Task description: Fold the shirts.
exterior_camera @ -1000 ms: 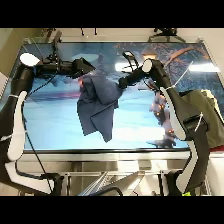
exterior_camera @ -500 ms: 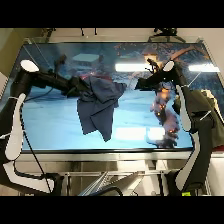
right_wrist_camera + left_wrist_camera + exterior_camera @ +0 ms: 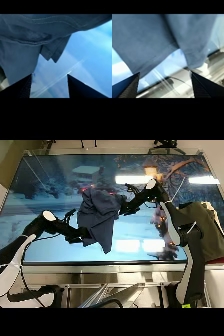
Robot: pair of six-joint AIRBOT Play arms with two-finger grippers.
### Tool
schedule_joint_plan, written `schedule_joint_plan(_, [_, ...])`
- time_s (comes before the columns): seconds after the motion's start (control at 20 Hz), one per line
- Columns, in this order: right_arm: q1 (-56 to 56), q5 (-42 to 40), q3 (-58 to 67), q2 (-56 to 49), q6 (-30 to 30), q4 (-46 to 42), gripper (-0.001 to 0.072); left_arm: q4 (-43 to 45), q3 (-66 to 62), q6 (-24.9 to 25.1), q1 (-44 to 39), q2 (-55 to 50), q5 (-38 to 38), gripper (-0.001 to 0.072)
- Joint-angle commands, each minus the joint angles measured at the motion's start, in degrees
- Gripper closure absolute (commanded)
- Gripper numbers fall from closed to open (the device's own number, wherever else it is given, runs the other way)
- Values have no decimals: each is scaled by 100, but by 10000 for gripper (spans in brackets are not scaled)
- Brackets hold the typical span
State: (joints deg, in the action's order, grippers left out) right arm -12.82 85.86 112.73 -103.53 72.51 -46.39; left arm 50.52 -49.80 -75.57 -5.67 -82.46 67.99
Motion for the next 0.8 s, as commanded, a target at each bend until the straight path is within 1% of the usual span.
schedule_joint_plan(0.0, [-385, -568, -61, -42, -76, 61, 208, 50, 581, 184, 9, 59, -710, 17])
schedule_joint_plan(0.2, [-673, -1318, -61, -258, -74, 74, 210, 90, 595, 247, 188, 59, -743, 18])
schedule_joint_plan(0.35, [-737, -1574, -59, -407, -79, 455, 211, 76, 595, 271, 223, 59, -1032, 19])
schedule_joint_plan(0.4, [-737, -1655, -59, -417, -81, 575, 211, 76, 595, 271, 177, 59, -1091, 40])
schedule_joint_plan(0.45, [-737, -1705, -59, -417, -131, 695, 212, 70, 584, 321, 122, 59, -1145, 143])
schedule_joint_plan(0.5, [-732, -1714, -52, -415, -236, 863, 213, 76, 544, 380, 79, 59, -1169, 267])
schedule_joint_plan(0.55, [-732, -1718, -42, -415, -284, 929, 253, 79, 474, 417, 59, 59, -1217, 421])
schedule_joint_plan(0.6, [-732, -1753, -39, -415, -289, 938, 324, 72, 398, 422, 26, 59, -1276, 555])
schedule_joint_plan(0.65, [-728, -1757, -42, -415, -291, 933, 339, 92, 326, 435, -13, 59, -1316, 602])
schedule_joint_plan(0.75, [-726, -1755, -39, -415, -291, 933, 340, 94, 179, 468, -13, 59, -1274, 603])
